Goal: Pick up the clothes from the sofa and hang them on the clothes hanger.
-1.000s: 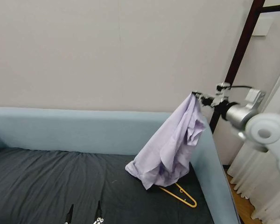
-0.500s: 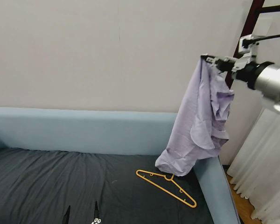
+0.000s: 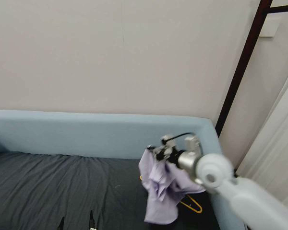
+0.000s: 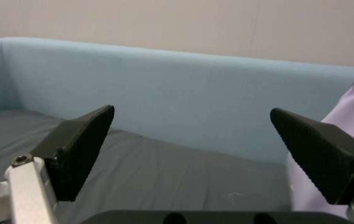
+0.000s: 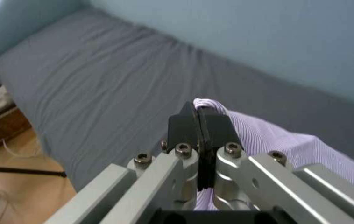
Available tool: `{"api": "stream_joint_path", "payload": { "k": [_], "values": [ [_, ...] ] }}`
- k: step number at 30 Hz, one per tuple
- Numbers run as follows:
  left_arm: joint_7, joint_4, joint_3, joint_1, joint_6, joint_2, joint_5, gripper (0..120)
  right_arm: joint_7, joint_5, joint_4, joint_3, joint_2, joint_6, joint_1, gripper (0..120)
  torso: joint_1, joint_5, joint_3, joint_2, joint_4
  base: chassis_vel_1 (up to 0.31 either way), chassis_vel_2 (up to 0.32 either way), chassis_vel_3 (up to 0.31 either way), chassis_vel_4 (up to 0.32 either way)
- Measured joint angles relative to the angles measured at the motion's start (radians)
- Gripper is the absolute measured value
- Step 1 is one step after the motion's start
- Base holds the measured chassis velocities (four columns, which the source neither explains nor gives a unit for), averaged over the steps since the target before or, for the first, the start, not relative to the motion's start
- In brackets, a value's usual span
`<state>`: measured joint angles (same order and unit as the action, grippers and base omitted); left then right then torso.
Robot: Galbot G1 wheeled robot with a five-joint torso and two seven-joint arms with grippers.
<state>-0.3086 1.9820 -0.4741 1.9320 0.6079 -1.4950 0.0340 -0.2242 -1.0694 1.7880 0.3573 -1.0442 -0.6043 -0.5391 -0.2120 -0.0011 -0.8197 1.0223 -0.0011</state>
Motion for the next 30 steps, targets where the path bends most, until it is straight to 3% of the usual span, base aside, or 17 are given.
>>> {"api": "stream_joint_path", "payload": {
  "k": [5, 6, 10, 11, 16, 20, 27, 30],
  "values": [
    [-0.004, -0.009, -0.006, 0.003, 0.011, -0.018, 0.002, 99, -0.001, 0.046, -0.130, 0.148, -0.165, 0.028, 0.046, 0, 0.000, -0.0006, 0.000, 0.000, -0.0005, 0.000, 0.000, 0.000, 0.000],
    [-0.004, -0.009, -0.006, 0.003, 0.011, -0.018, 0.002, 99, -0.001, 0.046, -0.130, 0.148, -0.165, 0.028, 0.046, 0, 0.000, -0.0006, 0.000, 0.000, -0.0005, 0.000, 0.000, 0.000, 0.000],
    [-0.005, -0.015, -0.008, 0.005, 0.022, -0.035, 0.001, 99, -0.027, 0.033, -0.235, 0.209, -0.322, 0.037, 0.152, 0, 0.000, -0.0006, 0.000, 0.000, -0.0002, 0.000, 0.000, 0.000, 0.000],
    [-0.005, -0.015, -0.008, 0.005, 0.022, -0.035, 0.001, 99, -0.027, 0.033, -0.235, 0.209, -0.322, 0.037, 0.152, 0, 0.000, -0.0006, 0.000, 0.000, -0.0002, 0.000, 0.000, 0.000, 0.000],
    [-0.008, -0.024, -0.014, 0.019, 0.044, -0.041, 0.004, 99, -0.041, 0.041, -0.410, 0.267, -0.497, 0.061, 0.241, 0, 0.000, -0.0003, 0.000, 0.000, -0.0001, 0.000, 0.000, 0.000, 0.000],
    [-0.010, -0.029, -0.016, 0.025, 0.053, -0.043, 0.009, 99, -0.023, 0.099, -0.539, 0.296, -0.563, 0.118, 0.262, 0, 0.000, 0.0000, 0.000, 0.000, 0.0000, 0.000, 0.000, 0.000, 0.000],
    [-0.010, -0.030, -0.011, 0.027, 0.055, -0.058, 0.005, 99, 0.006, 0.247, -0.813, 0.313, -0.575, 0.245, 0.277, 0, 0.000, 0.0002, 0.000, 0.000, -0.0006, 0.000, 0.000, 0.000, 0.000],
    [-0.009, -0.030, -0.001, 0.026, 0.056, -0.075, -0.005, 99, 0.021, 0.325, -0.891, 0.325, -0.571, 0.268, 0.280, 12, 0.000, 0.0002, 0.000, 0.000, -0.0009, 0.000, 0.000, 0.000, 0.000]
  ]
}}
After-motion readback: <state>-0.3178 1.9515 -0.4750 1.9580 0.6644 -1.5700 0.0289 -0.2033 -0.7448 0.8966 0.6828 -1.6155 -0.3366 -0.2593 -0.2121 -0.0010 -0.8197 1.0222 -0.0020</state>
